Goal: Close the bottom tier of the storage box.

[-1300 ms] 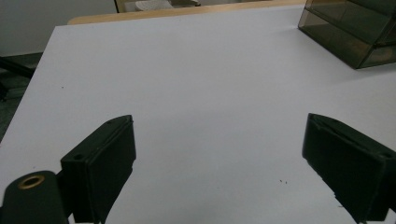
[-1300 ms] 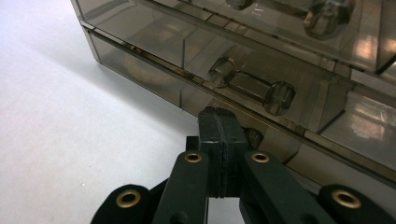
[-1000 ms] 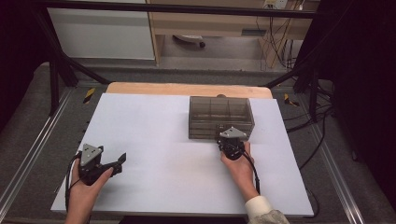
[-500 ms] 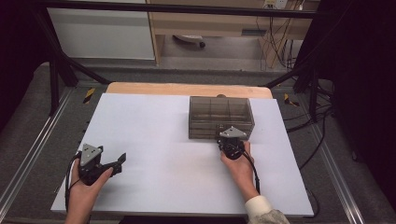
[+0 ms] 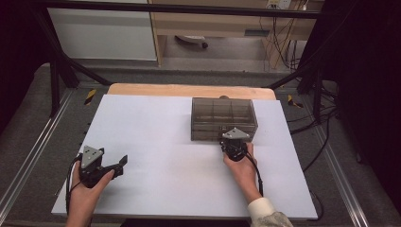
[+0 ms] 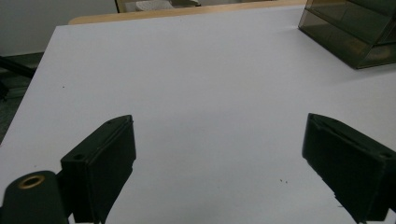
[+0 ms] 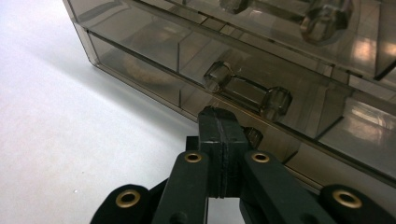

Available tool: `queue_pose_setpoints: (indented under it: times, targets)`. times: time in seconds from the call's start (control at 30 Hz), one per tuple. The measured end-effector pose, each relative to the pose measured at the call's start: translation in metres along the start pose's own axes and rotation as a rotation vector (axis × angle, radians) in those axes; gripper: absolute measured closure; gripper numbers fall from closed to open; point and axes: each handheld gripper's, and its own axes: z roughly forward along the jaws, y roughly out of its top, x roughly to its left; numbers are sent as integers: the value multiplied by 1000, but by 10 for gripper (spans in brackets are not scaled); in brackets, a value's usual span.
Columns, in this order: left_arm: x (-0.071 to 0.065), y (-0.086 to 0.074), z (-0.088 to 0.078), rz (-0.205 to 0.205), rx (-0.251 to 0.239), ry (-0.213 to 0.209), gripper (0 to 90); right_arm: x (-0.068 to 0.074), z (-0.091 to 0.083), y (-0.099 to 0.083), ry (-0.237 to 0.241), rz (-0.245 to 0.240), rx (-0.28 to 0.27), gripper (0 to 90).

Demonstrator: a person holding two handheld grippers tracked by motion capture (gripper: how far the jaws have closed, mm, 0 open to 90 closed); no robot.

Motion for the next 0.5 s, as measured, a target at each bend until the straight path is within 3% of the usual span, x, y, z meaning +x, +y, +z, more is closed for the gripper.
queue_pose_setpoints:
  times: [0.5]
  targets:
    - [0, 0, 1, 1, 4, -1, 92, -1, 0, 0, 2, 10, -5, 900]
